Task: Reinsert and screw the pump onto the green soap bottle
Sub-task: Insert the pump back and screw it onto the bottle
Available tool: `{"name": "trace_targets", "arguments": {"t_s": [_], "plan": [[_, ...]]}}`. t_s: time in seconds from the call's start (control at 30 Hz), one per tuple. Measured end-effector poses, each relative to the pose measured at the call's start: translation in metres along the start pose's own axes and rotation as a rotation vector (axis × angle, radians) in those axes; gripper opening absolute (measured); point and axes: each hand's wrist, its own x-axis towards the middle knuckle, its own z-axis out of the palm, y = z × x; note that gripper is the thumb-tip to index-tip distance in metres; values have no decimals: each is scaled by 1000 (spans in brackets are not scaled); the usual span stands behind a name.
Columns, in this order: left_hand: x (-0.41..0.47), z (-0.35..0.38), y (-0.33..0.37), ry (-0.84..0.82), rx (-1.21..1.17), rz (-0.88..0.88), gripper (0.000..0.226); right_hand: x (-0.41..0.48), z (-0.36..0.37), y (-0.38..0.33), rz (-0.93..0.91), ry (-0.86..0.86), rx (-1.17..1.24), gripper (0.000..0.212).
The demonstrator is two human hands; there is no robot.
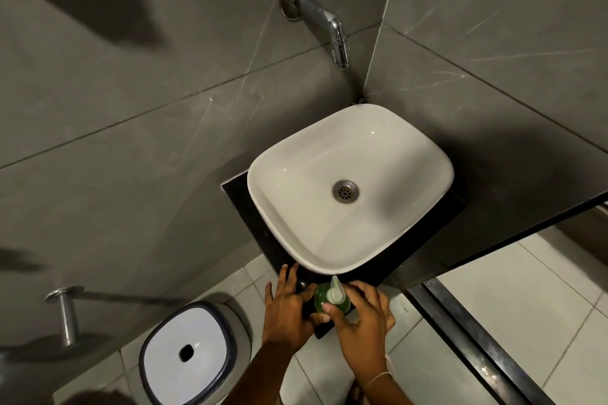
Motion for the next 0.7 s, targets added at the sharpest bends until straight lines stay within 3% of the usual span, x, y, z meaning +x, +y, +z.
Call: {"name": "trace_targets", "arguments": {"t_s": [0.07,0.2,0.37,0.47,0.7], "plan": [[0,1,0,1,8,2,64,2,1,0,49,7,-38,46],[-1,-1,2,14,4,-3,57,6,10,-7,161,17,-96,62],[0,-2,2,1,30,9,60,-3,2,-1,32,-23,27,45],[0,-2,3,-3,22,0,61,2,4,-5,86,31,69,32],[-1,0,3,7,12,0,60,2,4,-2,56,-13,64,43]]}}
